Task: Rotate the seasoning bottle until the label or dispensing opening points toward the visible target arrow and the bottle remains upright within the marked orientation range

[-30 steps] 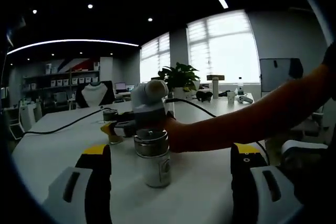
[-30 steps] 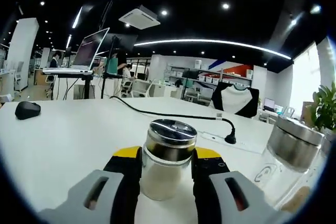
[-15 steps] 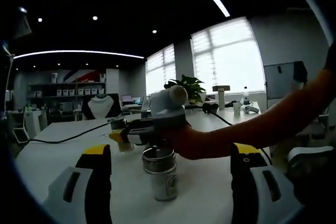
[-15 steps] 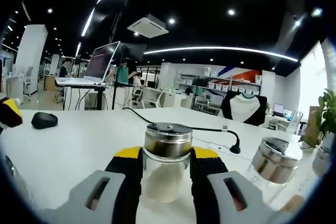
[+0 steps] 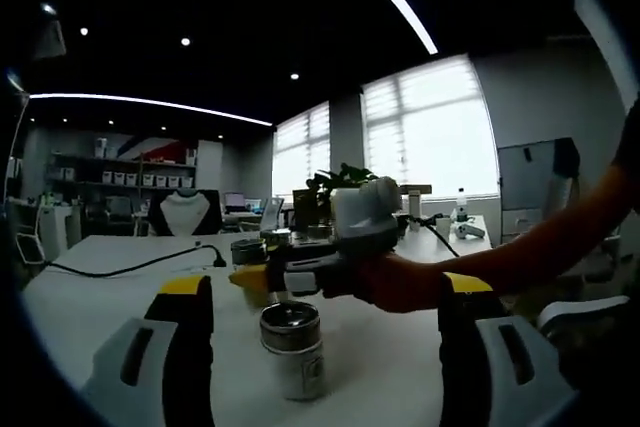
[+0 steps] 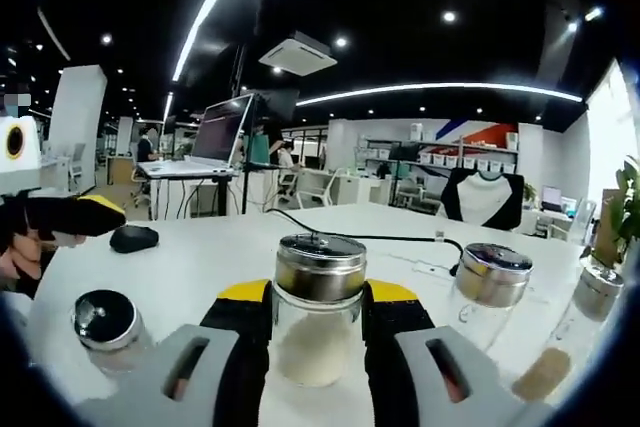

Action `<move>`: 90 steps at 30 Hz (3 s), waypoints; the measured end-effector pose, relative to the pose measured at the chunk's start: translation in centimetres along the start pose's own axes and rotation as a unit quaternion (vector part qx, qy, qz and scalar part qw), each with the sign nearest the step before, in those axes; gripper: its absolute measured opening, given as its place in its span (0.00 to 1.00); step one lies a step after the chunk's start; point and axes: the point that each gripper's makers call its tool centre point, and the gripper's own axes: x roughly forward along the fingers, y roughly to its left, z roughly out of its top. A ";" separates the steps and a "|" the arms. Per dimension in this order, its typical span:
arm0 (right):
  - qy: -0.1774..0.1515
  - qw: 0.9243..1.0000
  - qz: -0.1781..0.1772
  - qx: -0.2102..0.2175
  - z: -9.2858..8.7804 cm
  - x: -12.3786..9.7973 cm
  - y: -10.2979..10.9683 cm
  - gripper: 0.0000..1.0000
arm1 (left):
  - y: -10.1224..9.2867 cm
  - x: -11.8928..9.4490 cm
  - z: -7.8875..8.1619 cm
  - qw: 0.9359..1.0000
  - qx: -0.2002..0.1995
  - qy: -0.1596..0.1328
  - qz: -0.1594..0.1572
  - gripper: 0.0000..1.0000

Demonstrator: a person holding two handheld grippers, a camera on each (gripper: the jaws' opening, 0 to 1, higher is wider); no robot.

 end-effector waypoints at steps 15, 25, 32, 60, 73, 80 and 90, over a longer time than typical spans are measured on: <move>-0.035 0.999 -0.007 -0.002 1.0 -6.2 0.6 0.33 | -1.5 1.6 -0.5 0.999 0.031 0.026 -0.006 0.97; -0.050 0.999 -0.008 0.012 1.2 -9.7 1.0 0.32 | -2.2 2.3 -0.6 0.998 0.052 0.038 -0.006 0.90; -0.062 0.998 0.000 0.027 1.8 -11.8 1.7 0.32 | -3.9 3.0 -1.1 0.994 0.085 0.062 -0.027 0.83; -0.133 0.989 0.040 0.054 2.1 -18.4 4.7 0.32 | -9.8 7.1 -5.1 0.985 0.086 0.110 -0.104 0.68; -0.139 0.975 0.137 0.105 2.2 -19.5 7.1 0.32 | -12.9 8.1 -4.7 0.984 0.009 0.068 -0.164 0.49; -0.161 0.961 0.170 0.148 2.9 -20.2 7.2 0.32 | -14.2 7.6 -3.9 0.978 -0.020 0.047 -0.200 0.40; -0.135 0.973 0.127 0.135 1.4 -19.5 6.2 0.33 | -12.2 8.6 -5.6 0.987 0.048 0.103 -0.109 0.39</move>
